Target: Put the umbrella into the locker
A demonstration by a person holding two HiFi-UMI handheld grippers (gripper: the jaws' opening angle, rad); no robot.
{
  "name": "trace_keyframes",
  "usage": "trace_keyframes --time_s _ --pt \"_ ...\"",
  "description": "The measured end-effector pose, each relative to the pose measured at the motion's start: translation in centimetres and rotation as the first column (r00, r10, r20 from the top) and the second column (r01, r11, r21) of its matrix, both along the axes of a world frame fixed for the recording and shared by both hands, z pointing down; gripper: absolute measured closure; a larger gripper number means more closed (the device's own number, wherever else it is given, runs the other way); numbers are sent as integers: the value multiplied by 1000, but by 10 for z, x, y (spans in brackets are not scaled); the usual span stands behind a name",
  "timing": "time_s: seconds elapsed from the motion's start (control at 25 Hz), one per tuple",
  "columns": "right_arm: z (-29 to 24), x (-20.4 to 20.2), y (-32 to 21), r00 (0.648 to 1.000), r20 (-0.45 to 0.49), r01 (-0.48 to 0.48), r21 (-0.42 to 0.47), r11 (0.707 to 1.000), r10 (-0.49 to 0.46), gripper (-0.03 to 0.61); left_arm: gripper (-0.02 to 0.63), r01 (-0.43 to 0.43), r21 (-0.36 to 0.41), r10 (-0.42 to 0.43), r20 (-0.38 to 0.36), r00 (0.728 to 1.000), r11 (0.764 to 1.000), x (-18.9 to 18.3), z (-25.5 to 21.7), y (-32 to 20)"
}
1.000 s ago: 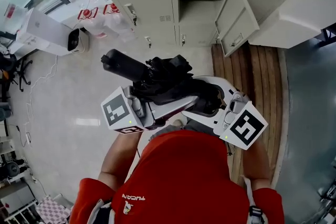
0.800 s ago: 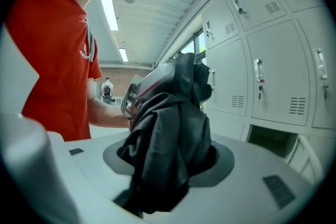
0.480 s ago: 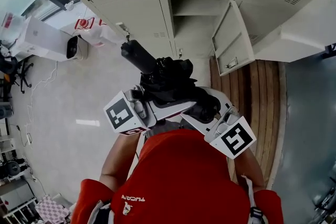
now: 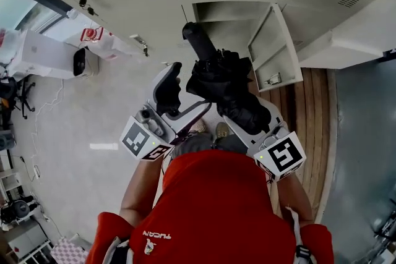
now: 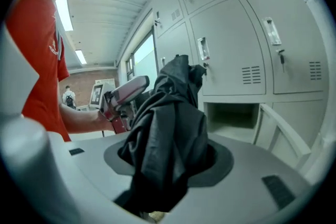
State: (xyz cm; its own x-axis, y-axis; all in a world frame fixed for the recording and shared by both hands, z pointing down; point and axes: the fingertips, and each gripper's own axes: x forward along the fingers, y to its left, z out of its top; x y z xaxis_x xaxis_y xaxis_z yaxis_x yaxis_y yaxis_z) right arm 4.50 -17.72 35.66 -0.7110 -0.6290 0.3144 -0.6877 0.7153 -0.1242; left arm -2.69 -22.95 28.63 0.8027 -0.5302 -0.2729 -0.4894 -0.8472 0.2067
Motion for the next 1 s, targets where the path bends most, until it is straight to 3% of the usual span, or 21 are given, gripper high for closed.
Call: trace_keyframes --time_s 0.24,0.6,0.76,1.0 --pt "45 25 -25 984 -63 -174 -100 980 168 345 246 86 -40 -85 27 996 995 -37 17 -35" --pt "122 31 -77 938 -179 -335 -240 911 298 345 604 86 -63 -77 137 988 994 -55 50 -46" --pt "142 30 -113 919 -213 -381 -274 883 330 347 609 81 -69 -69 166 984 994 -58 60 -51" --pt "168 34 -169 907 -259 -405 -310 860 333 347 609 139 -76 -119 223 967 987 -51 83 -73"
